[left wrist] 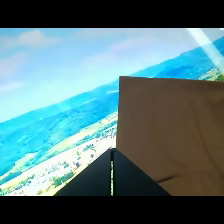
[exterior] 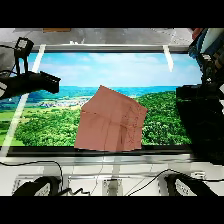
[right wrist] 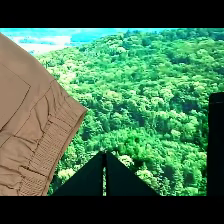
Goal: Fold the clothes and pants, and hang the long-sleeved shirts on hangers.
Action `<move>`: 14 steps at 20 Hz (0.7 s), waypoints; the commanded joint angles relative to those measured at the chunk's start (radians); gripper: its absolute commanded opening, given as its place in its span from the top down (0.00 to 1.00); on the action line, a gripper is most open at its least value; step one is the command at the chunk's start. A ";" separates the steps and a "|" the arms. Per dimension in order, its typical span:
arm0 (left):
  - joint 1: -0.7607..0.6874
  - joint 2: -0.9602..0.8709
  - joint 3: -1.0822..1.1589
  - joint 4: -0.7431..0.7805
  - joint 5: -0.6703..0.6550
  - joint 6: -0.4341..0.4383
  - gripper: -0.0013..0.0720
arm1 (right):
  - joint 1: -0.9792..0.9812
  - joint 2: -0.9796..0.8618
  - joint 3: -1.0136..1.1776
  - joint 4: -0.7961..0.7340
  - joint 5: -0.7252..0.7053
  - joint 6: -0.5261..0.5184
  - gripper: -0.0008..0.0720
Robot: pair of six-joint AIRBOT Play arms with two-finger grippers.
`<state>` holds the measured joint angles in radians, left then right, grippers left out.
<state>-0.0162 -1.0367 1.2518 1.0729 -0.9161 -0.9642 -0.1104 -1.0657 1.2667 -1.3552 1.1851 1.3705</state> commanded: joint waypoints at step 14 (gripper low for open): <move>0.011 0.002 -0.006 -0.048 -0.034 -0.002 0.97 | -0.002 -0.035 -0.276 -0.025 0.150 -0.254 0.96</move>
<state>-0.0120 -1.0363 1.2507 1.0183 -0.8719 -0.9646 -0.1116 -1.0920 1.1271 -1.3941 1.2484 1.2293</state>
